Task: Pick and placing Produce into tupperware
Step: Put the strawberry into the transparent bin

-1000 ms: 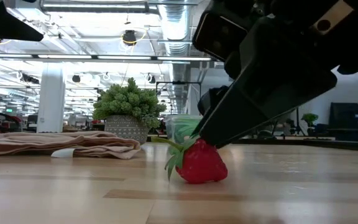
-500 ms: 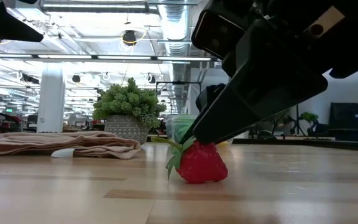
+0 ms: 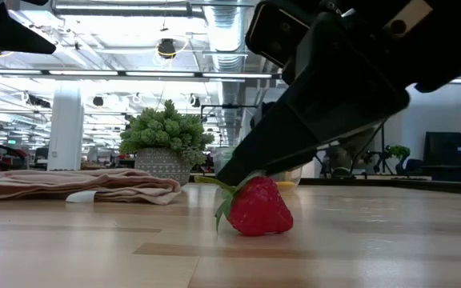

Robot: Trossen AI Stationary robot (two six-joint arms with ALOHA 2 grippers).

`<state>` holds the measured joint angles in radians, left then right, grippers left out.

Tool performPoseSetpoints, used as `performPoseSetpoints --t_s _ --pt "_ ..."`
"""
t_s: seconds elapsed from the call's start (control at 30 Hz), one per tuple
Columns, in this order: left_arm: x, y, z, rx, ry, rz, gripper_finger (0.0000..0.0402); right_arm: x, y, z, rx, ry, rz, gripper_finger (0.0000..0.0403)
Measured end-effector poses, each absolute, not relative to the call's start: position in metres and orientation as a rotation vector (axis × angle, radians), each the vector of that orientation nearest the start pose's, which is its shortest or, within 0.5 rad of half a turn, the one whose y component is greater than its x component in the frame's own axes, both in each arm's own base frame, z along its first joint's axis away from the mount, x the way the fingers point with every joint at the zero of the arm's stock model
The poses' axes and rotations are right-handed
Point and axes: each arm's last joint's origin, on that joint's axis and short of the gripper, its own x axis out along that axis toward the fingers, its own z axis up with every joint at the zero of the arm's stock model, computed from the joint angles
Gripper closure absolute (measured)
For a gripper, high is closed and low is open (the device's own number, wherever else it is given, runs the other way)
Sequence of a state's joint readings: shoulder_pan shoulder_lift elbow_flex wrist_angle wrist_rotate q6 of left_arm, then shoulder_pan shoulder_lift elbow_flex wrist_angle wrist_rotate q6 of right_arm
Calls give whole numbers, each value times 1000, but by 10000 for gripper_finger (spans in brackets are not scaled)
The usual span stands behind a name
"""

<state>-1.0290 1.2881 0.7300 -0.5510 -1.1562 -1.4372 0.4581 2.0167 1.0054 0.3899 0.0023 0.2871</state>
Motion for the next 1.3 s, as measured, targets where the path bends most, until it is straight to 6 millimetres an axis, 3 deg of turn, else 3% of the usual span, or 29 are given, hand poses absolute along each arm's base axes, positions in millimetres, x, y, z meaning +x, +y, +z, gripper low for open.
performPoseSetpoints --t_s 1.13,1.3 --pt "136 -175 206 -404 306 412 102 346 178 104 81 726 341 159" --pt "136 -175 206 -404 309 411 102 346 179 104 99 734 360 177"
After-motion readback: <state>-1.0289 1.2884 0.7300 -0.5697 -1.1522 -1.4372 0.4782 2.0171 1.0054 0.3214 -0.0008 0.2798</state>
